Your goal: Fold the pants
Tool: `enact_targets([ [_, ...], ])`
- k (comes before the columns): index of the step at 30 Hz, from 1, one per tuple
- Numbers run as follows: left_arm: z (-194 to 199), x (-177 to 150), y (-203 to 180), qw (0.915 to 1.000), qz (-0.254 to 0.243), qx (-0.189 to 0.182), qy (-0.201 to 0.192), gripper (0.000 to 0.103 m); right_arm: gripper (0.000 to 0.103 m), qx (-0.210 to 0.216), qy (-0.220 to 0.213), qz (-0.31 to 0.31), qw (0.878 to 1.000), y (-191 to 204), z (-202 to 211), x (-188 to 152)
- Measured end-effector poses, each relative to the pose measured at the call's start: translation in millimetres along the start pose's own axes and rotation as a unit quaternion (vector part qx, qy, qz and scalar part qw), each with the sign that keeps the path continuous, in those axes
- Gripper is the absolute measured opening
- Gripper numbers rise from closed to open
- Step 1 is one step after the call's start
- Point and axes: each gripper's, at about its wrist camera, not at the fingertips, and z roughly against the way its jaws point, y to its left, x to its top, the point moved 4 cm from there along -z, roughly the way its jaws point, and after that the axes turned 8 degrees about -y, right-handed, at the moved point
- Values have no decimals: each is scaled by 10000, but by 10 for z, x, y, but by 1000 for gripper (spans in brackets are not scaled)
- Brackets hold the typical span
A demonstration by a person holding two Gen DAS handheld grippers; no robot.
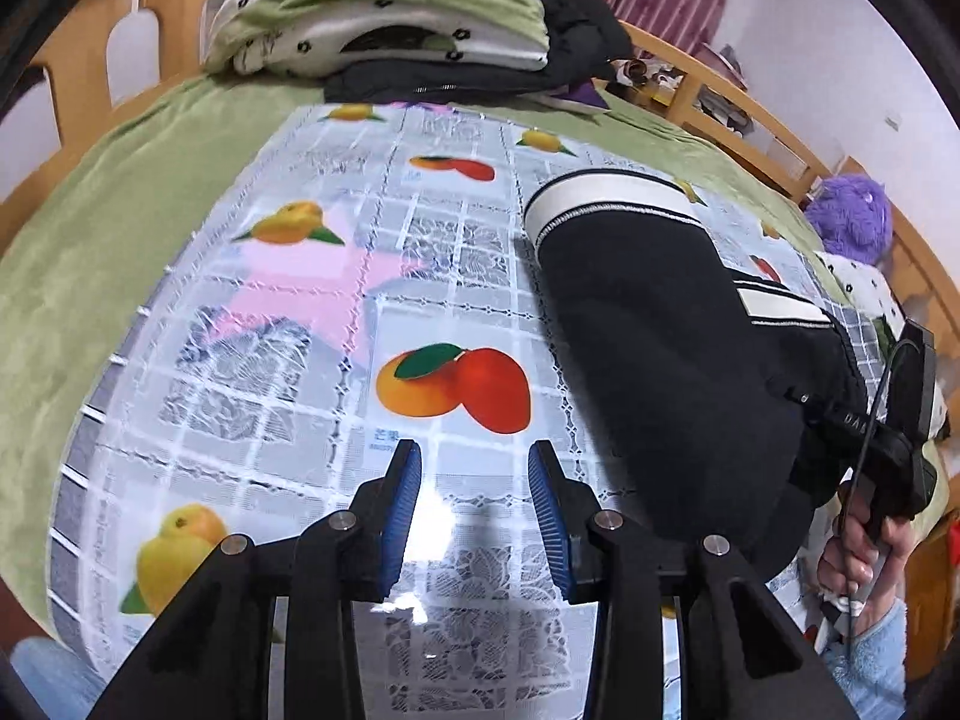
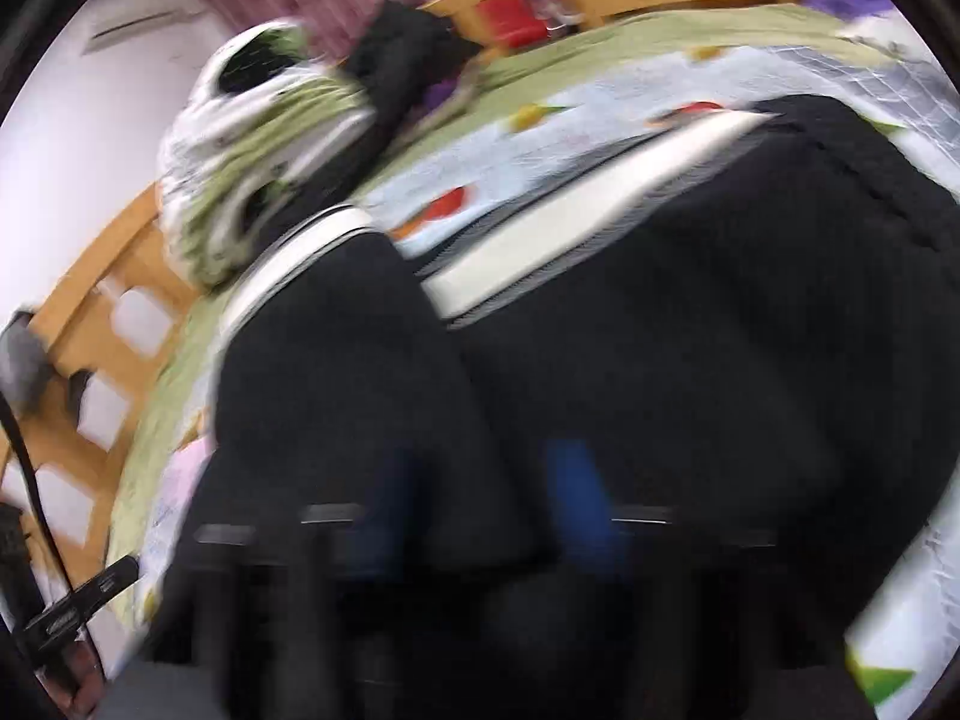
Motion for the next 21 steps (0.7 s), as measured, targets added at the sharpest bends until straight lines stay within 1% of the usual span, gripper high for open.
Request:
enact_targets([
  [2,-78,13,-70,9999,24,-81,90,35,12,-213,-175,564,9980,147,27,50],
  [3,-102,23,-132,9998,-5,-130,129,35,12,-220,-234,640,9974,174,63,77],
  [4,-96,23,-183,9997,-47,-181,134,35,12,-156,-386,591,9974,175,182,162],
  [6,-62,46,-353,9991,-227,-340,66,35,11,156,-678,335,9970,126,469,351],
  [7,-44,52,-420,9988,-293,-393,39,35,11,174,-838,303,9959,96,650,458],
  [8,-24,55,-512,9981,-379,-487,14,35,11,96,-979,378,9944,89,778,530],
  [9,-8,52,-605,9972,-462,-596,3,35,11,-160,-1216,587,9907,57,966,602],
  [10,4,44,-681,9963,-528,-683,2,35,11,-414,-1360,771,9868,19,1085,641],
  [11,12,35,-742,9955,-572,-750,5,35,11,-573,-1438,861,9842,-14,1154,654],
  [12,6,16,-819,9945,-629,-838,26,35,11,-843,-1551,945,9797,-138,1278,677],
  [15,-45,-40,-1011,9919,-774,-1002,96,35,11,-1336,-1576,720,9758,-582,1431,678],
  [18,-111,-93,-1197,9892,-909,-1126,219,35,11,-1910,-1352,297,9718,-1146,1367,552],
  [19,-110,-100,-1254,9883,-960,-1163,232,35,10,-2028,-1250,166,9711,-1325,1327,460],
  [21,-100,-90,-1344,9866,-1061,-1219,221,35,10,-1928,-1223,-152,9735,-1496,1332,334],
])
